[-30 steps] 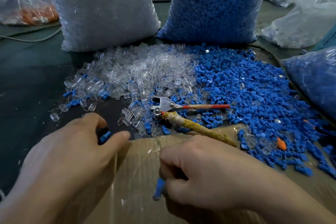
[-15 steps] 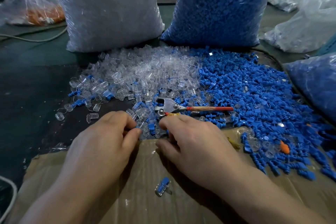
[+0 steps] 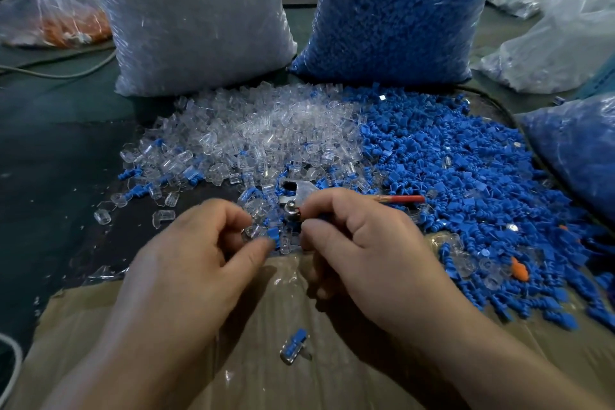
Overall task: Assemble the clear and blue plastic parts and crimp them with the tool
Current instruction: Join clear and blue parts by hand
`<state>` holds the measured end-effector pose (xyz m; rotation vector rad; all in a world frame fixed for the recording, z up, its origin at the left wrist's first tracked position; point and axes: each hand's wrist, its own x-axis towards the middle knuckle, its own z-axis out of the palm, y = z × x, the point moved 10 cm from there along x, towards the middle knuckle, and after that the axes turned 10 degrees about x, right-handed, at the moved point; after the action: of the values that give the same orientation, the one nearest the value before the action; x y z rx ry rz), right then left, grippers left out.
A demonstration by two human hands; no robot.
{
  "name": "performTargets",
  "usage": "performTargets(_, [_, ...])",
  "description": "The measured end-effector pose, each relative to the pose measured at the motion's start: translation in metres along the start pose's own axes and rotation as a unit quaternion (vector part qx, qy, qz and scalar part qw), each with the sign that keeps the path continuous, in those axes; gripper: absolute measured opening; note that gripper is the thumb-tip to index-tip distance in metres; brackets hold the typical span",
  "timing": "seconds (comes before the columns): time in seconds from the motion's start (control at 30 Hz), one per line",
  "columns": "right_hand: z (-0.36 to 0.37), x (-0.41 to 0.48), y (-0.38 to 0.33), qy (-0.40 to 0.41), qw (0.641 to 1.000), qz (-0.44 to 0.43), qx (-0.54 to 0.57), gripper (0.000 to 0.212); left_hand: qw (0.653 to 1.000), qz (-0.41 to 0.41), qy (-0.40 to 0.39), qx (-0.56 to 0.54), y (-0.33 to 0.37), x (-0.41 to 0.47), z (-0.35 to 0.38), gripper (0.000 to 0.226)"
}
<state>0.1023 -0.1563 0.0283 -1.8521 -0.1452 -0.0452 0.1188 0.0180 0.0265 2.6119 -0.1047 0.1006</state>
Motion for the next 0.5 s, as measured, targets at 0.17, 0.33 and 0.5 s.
performTargets(0.17, [0.004, 0.000, 0.006, -0.010, 1.000, 0.022, 0.020, 0.012, 0.987, 0.070, -0.003, 0.148, 0.023, 0.002, 0.013, 0.030])
performTargets(0.33, [0.006, 0.003, 0.012, 0.001, 1.000, 0.011, -0.020, 0.013, 0.983, 0.101, 0.028, 0.152, 0.031, 0.000, 0.011, 0.013])
performTargets(0.5, [0.009, 0.007, 0.008, -0.007, 0.998, -0.027, -0.063, 0.013, 0.983, 0.114, 0.039, 0.140, 0.029, 0.002, 0.014, 0.013])
